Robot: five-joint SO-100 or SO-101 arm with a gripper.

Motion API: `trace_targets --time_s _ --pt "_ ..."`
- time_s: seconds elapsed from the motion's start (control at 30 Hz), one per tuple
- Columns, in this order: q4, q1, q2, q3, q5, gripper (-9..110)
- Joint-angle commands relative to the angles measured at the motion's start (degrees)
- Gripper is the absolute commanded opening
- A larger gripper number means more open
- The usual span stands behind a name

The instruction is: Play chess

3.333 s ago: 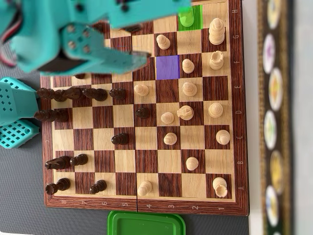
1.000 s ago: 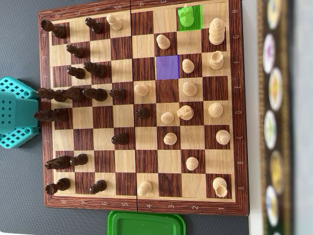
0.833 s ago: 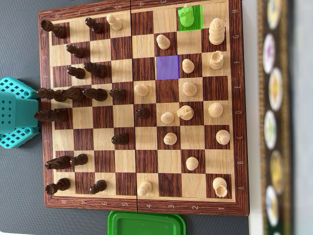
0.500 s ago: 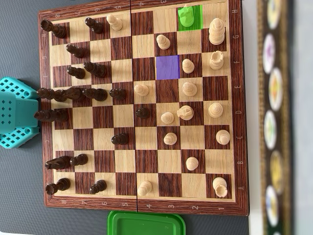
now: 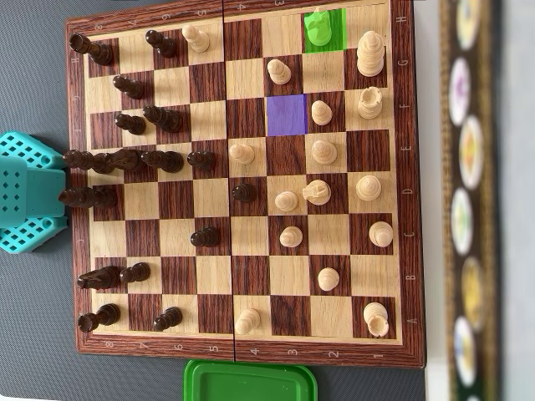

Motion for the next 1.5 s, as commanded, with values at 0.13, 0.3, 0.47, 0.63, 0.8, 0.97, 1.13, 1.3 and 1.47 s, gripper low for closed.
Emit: trace_targets --time_s 0.13,0.3,0.47,0.63,0.8,0.97,1.13,1.3,1.47 --pt "-6.2 -0.3 -0.4 1.1 -0.4 16" --pt "-10.7 -0.3 -0.4 1.1 -2.4 16" --pt "-17.7 -0.4 -0.4 1.1 -7.2 16" --pt "-22.1 -0.4 -0.4 1.1 -7.0 16" --pt "-22.8 -0.4 -0.4 1.1 -6.9 16" --pt "-22.8 -0.4 -0.4 1.1 -6.9 16" --pt "-22.8 0.0 -0.4 1.1 -6.9 16" --pt "-22.8 0.0 -0.4 1.1 -6.9 16" --pt "-22.8 0.0 -0.4 1.1 -6.9 16"
